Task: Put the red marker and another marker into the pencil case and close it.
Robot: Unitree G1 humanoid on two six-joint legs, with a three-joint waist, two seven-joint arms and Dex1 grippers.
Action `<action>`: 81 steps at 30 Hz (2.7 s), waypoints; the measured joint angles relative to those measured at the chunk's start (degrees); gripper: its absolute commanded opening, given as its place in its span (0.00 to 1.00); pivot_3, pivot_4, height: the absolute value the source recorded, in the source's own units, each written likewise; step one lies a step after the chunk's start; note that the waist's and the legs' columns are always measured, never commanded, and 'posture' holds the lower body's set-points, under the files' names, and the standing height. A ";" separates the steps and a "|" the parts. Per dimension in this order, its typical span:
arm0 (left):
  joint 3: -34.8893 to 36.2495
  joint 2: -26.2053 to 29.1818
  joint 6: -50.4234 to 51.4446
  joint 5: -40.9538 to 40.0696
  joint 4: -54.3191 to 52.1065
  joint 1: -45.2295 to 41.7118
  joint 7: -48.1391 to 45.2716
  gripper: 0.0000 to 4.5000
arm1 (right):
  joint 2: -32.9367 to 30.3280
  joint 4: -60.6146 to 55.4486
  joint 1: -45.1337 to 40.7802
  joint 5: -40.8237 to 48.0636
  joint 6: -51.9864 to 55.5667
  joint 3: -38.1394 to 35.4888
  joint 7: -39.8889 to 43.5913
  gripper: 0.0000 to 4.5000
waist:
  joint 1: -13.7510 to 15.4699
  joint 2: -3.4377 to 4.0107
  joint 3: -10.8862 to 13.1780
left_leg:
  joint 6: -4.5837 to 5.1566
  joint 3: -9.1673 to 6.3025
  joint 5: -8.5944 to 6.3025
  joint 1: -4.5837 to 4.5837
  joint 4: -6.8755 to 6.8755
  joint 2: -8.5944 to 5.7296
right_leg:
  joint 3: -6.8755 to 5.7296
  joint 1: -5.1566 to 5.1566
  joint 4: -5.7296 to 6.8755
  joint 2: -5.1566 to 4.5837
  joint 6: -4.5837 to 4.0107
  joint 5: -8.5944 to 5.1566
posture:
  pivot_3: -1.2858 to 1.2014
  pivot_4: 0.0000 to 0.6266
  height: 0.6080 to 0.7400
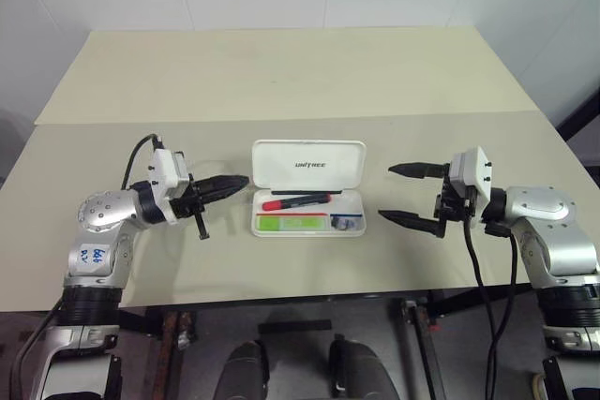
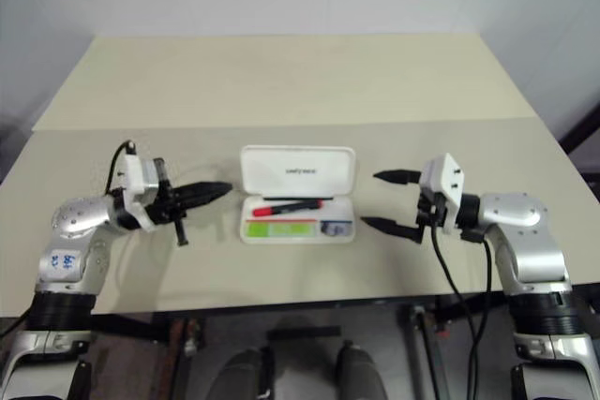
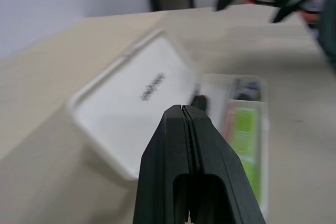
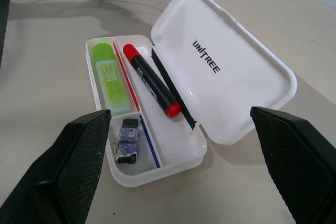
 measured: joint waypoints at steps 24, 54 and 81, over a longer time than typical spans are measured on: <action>-3.70 -12.60 -10.16 7.56 24.39 -16.04 6.77 0.01 | 1.10 -5.27 2.72 0.06 0.94 0.61 -5.04 1.00 | 2.07 -0.07 0.04 | -0.20 0.10 0.12 -0.03 0.05 -0.05 | -0.01 -0.01 -0.06 0.02 0.07 0.04 | 0.52 0.24 1.00; -16.38 -7.19 -16.42 9.66 21.22 -18.30 -19.98 0.01 | -1.39 -12.72 7.60 5.15 9.34 -1.24 -6.95 1.00 | 2.56 -0.07 0.04 | 0.03 0.08 -0.01 -0.03 0.13 -0.04 | -0.01 0.00 -0.03 0.02 0.07 0.04 | 0.52 0.24 1.00; -17.95 -9.23 -1.05 12.49 13.68 -14.39 -10.71 0.01 | 1.93 -20.20 12.82 6.27 11.33 -1.62 -14.24 1.00 | 2.41 -0.08 0.04 | 0.08 -0.04 -0.02 -0.05 0.21 -0.04 | -0.04 0.06 -0.01 0.02 0.07 0.07 | 0.52 0.24 1.00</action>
